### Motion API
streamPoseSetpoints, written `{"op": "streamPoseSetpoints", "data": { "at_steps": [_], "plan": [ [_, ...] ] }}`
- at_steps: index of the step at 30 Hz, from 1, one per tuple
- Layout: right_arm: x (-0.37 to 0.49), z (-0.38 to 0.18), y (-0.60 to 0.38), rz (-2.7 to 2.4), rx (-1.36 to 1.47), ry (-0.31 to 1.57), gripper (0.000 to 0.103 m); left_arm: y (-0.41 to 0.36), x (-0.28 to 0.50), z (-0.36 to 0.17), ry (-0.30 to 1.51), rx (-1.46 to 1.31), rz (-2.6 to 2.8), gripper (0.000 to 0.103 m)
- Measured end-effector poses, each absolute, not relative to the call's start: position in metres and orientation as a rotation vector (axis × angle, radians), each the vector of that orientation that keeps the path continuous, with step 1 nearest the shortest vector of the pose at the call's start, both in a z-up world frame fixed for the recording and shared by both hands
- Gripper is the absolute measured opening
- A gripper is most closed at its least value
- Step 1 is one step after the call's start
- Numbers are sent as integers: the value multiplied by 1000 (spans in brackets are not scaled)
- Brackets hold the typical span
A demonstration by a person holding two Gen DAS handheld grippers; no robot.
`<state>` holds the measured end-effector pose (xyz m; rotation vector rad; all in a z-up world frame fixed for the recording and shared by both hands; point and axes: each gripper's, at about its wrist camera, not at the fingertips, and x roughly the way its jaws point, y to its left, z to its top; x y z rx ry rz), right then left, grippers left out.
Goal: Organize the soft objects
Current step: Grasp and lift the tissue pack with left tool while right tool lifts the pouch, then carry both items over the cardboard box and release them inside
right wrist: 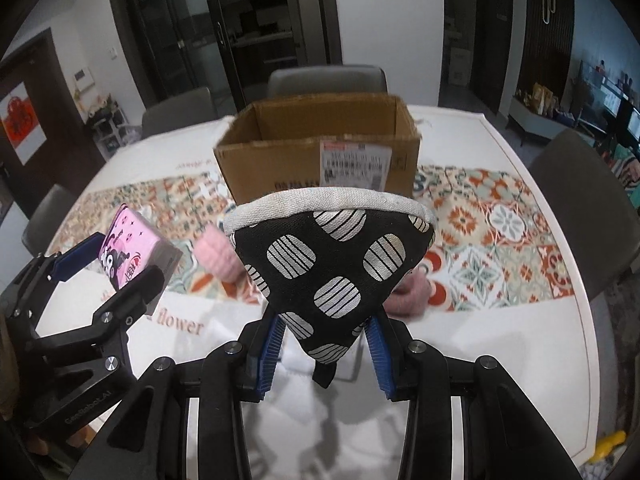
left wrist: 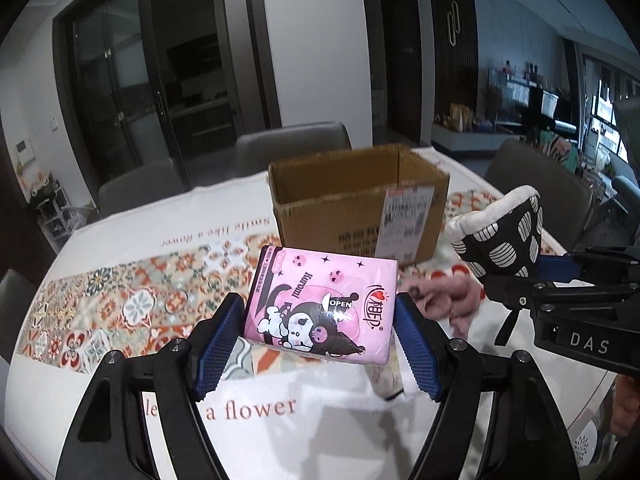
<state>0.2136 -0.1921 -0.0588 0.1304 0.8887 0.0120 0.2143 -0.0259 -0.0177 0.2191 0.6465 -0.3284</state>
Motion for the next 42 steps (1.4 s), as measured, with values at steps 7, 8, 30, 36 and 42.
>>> {"op": "streamPoseSetpoints", "data": {
  "at_steps": [7, 8, 30, 36, 42],
  "plan": [
    [217, -34, -194, 39, 133, 807, 41, -29, 221, 1, 588, 210, -313, 75],
    [218, -32, -194, 42, 131, 798, 41, -29, 222, 4, 581, 210, -308, 75],
    [260, 19, -211, 66, 139, 636, 41, -49, 261, 47, 432, 197, -282, 75],
    [280, 31, -217, 75, 143, 605, 41, -57, 279, 53, 401, 200, -266, 75],
    [304, 35, -224, 86, 146, 594, 41, -64, 298, 55, 390, 205, -258, 75]
  ]
}}
